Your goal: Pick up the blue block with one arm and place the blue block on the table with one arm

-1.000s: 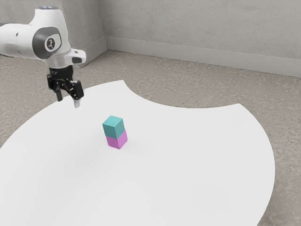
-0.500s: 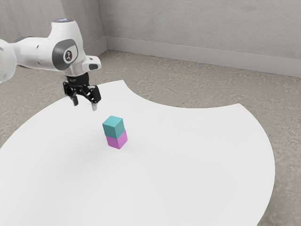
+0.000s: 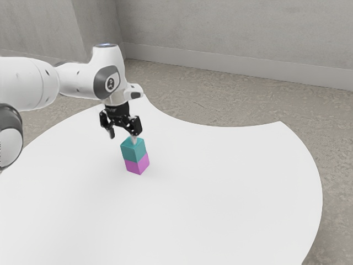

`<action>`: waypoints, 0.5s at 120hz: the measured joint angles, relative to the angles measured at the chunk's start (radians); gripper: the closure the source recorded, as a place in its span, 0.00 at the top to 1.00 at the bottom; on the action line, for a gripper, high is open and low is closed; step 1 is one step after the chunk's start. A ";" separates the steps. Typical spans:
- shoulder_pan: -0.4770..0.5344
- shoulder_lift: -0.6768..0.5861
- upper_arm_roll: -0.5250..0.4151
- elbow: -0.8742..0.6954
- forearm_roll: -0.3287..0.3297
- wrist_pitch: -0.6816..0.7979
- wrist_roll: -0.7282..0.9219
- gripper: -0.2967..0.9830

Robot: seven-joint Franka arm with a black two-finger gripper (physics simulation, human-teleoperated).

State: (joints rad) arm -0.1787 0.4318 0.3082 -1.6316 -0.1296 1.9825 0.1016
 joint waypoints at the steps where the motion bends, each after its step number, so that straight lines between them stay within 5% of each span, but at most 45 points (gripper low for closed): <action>1: -0.001 0.002 0.000 0.001 -0.001 0.001 -0.001 0.77; 60: -0.013 0.125 -0.002 0.058 -0.040 0.052 -0.021 0.77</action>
State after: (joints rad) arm -0.1915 0.5570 0.3067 -1.5739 -0.1700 2.0341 0.0806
